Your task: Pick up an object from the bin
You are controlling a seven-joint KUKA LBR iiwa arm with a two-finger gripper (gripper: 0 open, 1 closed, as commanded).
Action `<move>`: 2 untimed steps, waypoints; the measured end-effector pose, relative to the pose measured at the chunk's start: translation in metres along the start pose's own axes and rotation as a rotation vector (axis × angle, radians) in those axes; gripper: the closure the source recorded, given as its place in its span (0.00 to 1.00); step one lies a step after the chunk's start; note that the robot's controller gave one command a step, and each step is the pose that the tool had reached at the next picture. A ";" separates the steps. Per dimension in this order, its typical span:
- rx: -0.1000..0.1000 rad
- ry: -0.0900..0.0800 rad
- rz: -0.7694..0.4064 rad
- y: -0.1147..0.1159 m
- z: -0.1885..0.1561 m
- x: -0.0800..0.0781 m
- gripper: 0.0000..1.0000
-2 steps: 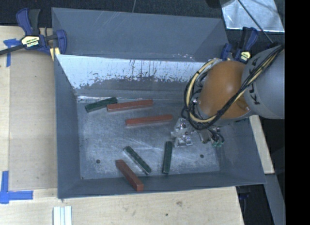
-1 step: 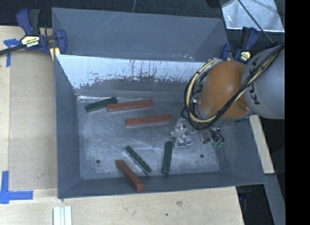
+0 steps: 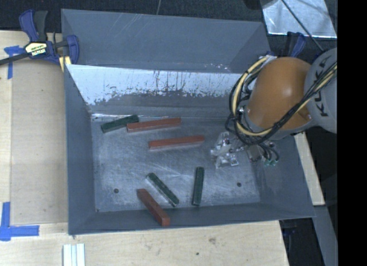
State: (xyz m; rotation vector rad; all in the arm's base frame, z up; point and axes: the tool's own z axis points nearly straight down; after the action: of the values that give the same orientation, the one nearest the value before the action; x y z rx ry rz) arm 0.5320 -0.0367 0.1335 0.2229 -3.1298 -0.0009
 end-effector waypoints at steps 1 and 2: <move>0.003 -0.011 -0.015 -0.001 -0.066 -0.001 0.00; 0.002 -0.007 -0.024 -0.001 -0.060 0.001 0.00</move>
Offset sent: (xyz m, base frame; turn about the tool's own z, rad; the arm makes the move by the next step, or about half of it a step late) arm 0.0000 0.0000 0.0000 0.0000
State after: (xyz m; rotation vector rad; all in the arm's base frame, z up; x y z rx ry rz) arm 0.5318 -0.0377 0.1938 0.2602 -3.1338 0.0010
